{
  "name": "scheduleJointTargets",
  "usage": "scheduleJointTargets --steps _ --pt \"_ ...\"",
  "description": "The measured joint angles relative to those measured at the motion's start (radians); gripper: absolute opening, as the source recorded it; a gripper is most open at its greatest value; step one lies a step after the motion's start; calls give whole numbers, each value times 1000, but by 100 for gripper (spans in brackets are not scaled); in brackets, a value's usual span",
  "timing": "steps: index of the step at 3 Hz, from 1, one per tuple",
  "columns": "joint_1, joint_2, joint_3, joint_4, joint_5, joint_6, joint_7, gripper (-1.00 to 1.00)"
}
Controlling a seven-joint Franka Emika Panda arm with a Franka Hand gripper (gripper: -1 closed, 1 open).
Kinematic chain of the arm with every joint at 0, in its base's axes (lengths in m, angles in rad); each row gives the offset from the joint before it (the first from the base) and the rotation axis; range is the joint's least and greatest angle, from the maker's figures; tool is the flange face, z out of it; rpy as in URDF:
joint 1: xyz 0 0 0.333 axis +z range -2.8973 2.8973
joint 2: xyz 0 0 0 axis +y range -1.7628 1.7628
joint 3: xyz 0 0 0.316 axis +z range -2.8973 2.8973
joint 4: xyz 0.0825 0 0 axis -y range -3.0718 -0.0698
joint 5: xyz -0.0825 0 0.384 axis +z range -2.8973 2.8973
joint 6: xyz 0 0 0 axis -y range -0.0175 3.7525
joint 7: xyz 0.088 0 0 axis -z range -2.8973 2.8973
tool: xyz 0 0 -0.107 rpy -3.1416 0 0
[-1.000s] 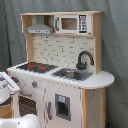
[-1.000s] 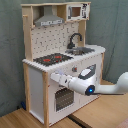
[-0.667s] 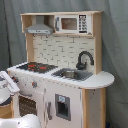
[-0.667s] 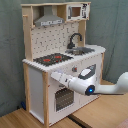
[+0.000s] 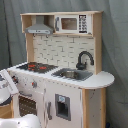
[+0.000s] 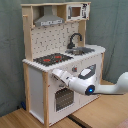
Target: Play with the kitchen
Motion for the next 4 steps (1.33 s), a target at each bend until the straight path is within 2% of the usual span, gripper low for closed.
scheduleJointTargets --steps 4 --pt "0 0 -4 3 1 1 433 -100"
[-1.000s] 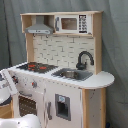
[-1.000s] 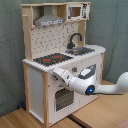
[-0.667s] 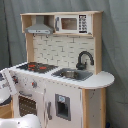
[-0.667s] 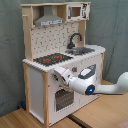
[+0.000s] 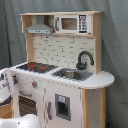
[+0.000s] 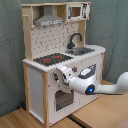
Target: Play with the kitchen
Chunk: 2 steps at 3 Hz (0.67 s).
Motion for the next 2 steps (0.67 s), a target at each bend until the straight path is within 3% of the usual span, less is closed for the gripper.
scheduleJointTargets --steps 1,2 --pt "1 0 3 0 0 0 4 -100" --pt "1 0 4 0 0 0 5 100"
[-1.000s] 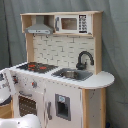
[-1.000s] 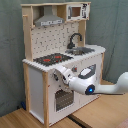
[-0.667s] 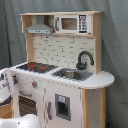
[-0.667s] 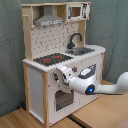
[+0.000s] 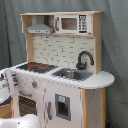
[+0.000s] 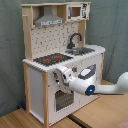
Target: Play with the kitchen
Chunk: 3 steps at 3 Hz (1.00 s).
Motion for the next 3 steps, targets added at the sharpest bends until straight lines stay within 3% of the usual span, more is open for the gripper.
scheduleJointTargets --steps 1,3 --pt "85 -2 -25 -18 -2 -45 -37 100" --pt "234 -1 -76 -100 -2 -138 -92 100"
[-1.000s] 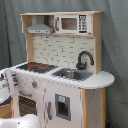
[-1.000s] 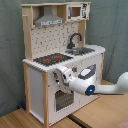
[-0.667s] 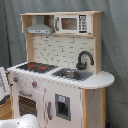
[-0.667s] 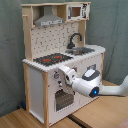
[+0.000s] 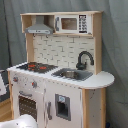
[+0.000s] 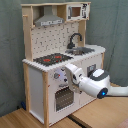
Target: Play with the kitchen
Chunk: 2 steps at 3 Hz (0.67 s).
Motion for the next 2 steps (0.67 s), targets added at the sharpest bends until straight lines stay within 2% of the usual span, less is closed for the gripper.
scheduleJointTargets --steps 1,2 --pt "63 0 -23 -49 0 -34 -51 100" --pt "73 0 -43 -49 0 -58 -161 100"
